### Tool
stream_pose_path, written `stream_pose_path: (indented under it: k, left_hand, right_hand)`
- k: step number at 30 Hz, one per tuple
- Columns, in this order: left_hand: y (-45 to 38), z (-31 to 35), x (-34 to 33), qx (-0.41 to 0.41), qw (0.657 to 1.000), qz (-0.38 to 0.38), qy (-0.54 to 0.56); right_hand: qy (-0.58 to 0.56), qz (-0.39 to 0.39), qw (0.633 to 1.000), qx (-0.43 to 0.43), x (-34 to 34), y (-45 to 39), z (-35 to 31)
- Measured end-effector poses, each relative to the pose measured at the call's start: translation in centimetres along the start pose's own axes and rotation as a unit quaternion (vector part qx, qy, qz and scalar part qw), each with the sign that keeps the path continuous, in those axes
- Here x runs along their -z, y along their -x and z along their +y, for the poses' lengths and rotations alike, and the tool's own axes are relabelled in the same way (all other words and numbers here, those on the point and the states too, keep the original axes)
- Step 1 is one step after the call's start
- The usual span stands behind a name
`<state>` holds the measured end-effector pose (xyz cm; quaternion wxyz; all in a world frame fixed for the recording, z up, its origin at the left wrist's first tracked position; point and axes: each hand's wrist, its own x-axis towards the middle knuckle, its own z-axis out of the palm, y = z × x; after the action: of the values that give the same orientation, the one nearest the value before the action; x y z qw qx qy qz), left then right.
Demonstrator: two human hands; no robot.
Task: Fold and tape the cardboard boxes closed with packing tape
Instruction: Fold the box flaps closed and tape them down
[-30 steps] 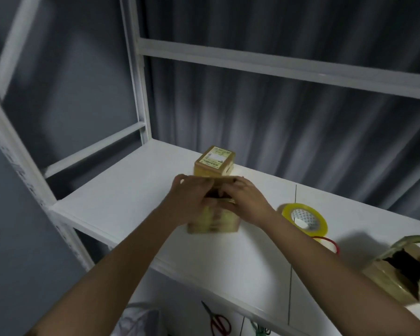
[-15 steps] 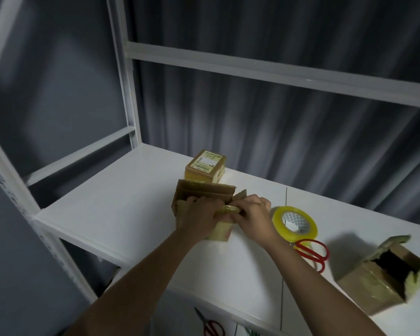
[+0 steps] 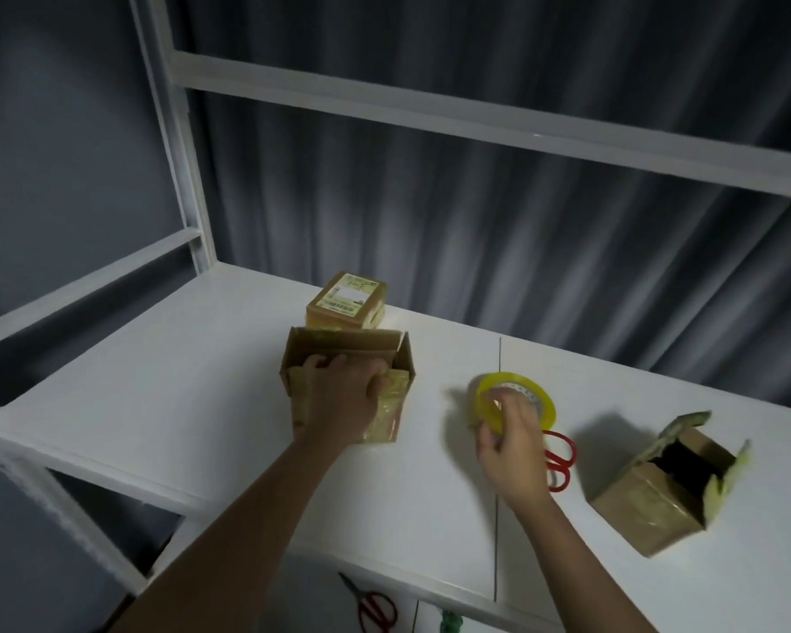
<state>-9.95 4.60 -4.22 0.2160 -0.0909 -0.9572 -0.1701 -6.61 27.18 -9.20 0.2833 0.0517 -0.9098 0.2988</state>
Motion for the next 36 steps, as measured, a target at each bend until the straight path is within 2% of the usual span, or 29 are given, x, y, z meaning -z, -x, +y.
stream_pose_path:
  k: [3,6,9,11,15,18,23,27,29,33,36]
  left_hand:
    - [0.3,0.3,-0.9,-0.039,0.996,0.056,-0.051]
    - [0.9,2.2,-1.5,-0.065,0.995,0.073,-0.032]
    - [1.5,6.1,-2.7,-0.181,0.978,0.078,0.06]
    - [1.5,8.2,-4.6,-0.207,0.969,0.013,0.137]
    - [0.8,10.3,-9.6,-0.057,0.968,-0.161,0.185]
    - [-0.1,11.1,-12.1,0.016,0.953,-0.237,0.189]
    - [-0.8,11.7,-13.1,0.063,0.93,-0.253,0.259]
    - [-0.5,11.5,-13.8,0.091,0.902,-0.26,0.332]
    - [-0.9,11.5,-14.0,0.087,0.896,-0.284,0.331]
    - [-1.7,12.1,-14.4,0.076,0.898,-0.355,0.25]
    - [-1.9,13.3,-14.6,0.073,0.879,-0.391,0.263]
  right_hand:
    - [0.191,-0.057,0.975,-0.094,1.5,2.0,4.5]
    - [0.315,-0.149,0.931,-0.105,2.3,3.5,6.6]
    - [0.331,-0.189,0.921,-0.081,2.4,3.7,7.6]
    - [0.26,-0.225,0.936,-0.08,2.6,3.7,7.4]
    - [0.184,-0.205,0.961,-0.031,3.0,5.3,7.5]
    - [0.203,-0.202,0.958,0.013,3.7,5.8,7.9]
    - [0.29,-0.232,0.927,0.059,5.0,6.0,8.0]
    - [0.276,-0.282,0.913,0.106,5.6,5.4,8.8]
    - [0.269,-0.299,0.907,0.121,5.9,5.2,9.5]
    - [0.28,-0.342,0.887,0.136,6.8,5.6,10.5]
    - [0.29,-0.323,0.887,0.158,7.6,5.9,10.3]
